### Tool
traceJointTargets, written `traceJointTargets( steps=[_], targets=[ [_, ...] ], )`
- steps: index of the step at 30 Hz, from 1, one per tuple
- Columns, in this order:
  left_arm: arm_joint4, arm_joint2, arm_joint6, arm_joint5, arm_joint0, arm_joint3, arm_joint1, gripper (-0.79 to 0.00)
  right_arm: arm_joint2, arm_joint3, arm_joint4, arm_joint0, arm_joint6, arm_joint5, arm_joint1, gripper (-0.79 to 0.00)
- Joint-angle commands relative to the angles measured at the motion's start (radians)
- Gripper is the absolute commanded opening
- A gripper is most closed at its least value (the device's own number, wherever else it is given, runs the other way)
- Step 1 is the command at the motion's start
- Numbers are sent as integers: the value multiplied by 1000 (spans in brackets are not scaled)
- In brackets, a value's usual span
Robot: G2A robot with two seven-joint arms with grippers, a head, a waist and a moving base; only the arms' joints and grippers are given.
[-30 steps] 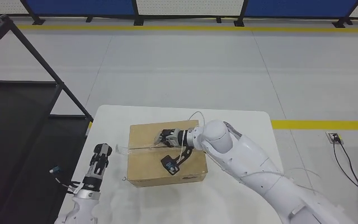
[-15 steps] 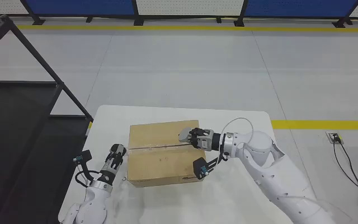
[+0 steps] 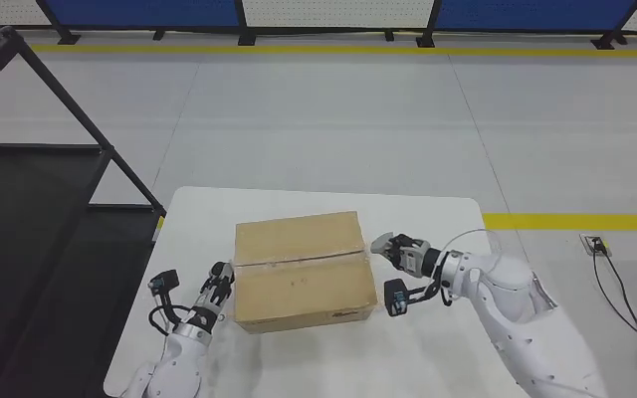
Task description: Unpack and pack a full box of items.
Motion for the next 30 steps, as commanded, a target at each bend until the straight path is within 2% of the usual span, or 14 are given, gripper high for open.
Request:
traceJointTargets(
  steps=[1,10,18,30],
  targets=[
    [4,5,-2,2,-2,1,0,-785,1,30,19,9,9,-4,-1,-785],
    [15,27,-5,14,-11,1,-2,-785,-57,136,43,62,-9,0,-9,-785],
    [16,32,-9,16,-15,0,-2,-785,-100,208,45,103,49,-17,-18,-785],
    [34,59,-25,13,-30,10,-3,-785,-147,259,57,141,32,-8,-24,-785]
  ],
)
